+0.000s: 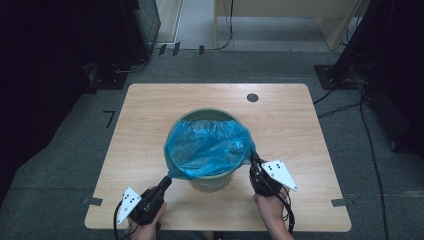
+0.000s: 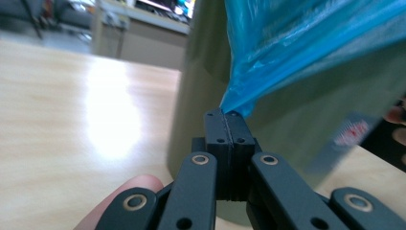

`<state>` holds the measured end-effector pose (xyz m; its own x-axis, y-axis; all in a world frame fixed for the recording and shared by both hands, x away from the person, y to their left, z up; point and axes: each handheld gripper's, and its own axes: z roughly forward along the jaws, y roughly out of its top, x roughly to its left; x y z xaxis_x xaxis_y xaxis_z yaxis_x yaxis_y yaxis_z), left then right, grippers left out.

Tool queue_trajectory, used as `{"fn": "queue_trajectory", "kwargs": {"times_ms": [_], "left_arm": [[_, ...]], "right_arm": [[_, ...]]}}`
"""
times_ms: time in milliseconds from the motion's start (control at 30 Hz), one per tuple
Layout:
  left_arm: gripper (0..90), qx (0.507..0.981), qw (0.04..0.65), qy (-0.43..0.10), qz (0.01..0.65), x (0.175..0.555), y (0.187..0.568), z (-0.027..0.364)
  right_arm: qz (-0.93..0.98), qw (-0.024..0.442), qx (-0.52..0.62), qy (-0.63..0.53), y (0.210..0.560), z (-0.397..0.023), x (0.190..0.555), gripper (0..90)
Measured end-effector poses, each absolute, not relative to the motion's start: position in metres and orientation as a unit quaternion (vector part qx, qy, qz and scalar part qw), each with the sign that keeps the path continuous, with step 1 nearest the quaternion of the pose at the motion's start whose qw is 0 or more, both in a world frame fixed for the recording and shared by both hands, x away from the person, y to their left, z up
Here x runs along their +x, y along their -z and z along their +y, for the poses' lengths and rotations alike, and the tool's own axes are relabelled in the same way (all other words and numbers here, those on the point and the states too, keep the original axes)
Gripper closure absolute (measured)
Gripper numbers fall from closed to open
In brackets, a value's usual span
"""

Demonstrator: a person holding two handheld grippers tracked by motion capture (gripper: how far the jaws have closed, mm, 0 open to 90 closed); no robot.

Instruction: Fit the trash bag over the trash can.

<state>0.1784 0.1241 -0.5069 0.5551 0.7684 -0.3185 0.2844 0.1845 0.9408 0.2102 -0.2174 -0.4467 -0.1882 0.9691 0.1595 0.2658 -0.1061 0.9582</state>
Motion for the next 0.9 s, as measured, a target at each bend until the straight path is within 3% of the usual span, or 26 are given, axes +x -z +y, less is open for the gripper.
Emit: {"fn": "queue_trajectory", "kwargs": {"times_ms": [133,200,367,433,600,733,900], "left_arm": [[90.0,0.658,0.584,-0.21,0.427,0.178,0.513,0.117],[90.0,0.658,0.571,-0.211,0.443,0.18,0.513,0.12],[90.0,0.609,0.573,-0.222,0.502,0.191,0.511,0.142],[90.0,0.599,0.578,-0.231,0.503,0.194,0.508,0.148],[90.0,0.569,0.614,-0.252,0.486,0.199,0.493,0.154],[86.8,0.557,0.619,-0.267,0.484,0.205,0.481,0.156],[79.4,0.541,0.62,-0.251,0.51,0.216,0.477,0.162]], "right_arm": [[0.565,0.339,0.54,-0.523,0.442,-0.217,0.205,90.0],[0.556,0.35,0.533,-0.533,0.434,-0.219,0.201,90.0],[0.545,0.349,0.553,-0.524,0.433,-0.232,0.207,90.0],[0.547,0.325,0.569,-0.521,0.441,-0.238,0.213,90.0],[0.543,0.314,0.567,-0.534,0.436,-0.241,0.219,89.6],[0.553,0.31,0.542,-0.552,0.42,-0.246,0.222,79.1],[0.576,0.282,0.503,-0.579,0.417,-0.258,0.227,54.0]]}}
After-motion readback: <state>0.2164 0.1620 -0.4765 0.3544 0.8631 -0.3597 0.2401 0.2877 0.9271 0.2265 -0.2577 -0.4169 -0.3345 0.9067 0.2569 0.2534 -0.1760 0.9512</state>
